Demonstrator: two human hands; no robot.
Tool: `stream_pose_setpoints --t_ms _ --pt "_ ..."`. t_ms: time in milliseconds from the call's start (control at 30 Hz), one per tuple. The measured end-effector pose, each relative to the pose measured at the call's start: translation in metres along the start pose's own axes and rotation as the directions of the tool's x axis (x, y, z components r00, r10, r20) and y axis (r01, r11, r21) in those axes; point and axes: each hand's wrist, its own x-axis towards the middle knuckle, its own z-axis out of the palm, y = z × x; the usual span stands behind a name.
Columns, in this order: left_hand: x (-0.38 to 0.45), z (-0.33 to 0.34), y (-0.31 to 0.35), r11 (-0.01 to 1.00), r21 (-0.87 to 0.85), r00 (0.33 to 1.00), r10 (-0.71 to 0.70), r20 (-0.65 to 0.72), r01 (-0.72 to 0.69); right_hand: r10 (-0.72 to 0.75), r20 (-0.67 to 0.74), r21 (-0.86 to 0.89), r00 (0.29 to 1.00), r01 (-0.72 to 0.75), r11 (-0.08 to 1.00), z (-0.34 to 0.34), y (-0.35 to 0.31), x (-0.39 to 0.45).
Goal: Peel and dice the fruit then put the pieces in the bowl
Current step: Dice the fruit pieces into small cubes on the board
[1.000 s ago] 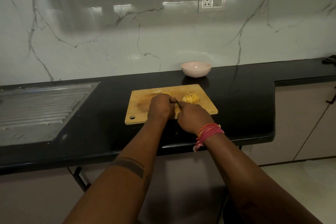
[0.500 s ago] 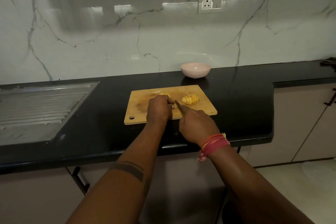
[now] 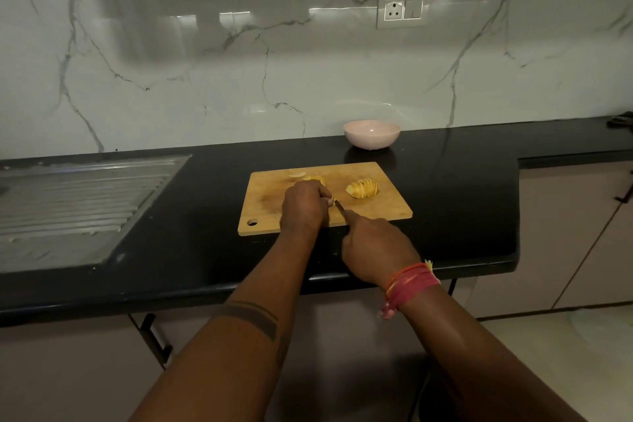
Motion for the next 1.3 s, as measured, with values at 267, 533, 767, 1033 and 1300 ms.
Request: stream_pose_setpoints --t_ms 267,533,767,1033,1300 --pt "-0.001 -0.003 -0.003 0.999 0.024 0.999 0.032 0.001 -0.032 -0.010 -0.022 0.078 1.000 0.011 0.997 -0.006 -0.011 0.015" --pt "-0.002 -0.004 -0.001 0.997 0.055 0.999 0.050 -0.015 -0.049 0.007 0.055 0.080 0.998 -0.012 0.997 -0.003 -0.016 0.034" --pt "0.001 -0.001 0.002 0.998 0.056 1.000 -0.005 -0.009 0.006 -0.019 0.086 0.018 0.996 0.018 1.000 -0.004 -0.005 0.017" --pt "-0.003 -0.005 -0.005 1.000 0.021 1.000 0.023 -0.017 -0.022 0.004 -0.019 0.115 1.000 -0.001 0.993 -0.009 0.003 0.002" --pt "0.003 -0.007 -0.010 0.992 0.075 0.993 0.095 0.063 -0.100 0.089 0.032 0.123 0.995 -0.093 0.988 -0.004 -0.007 0.011"
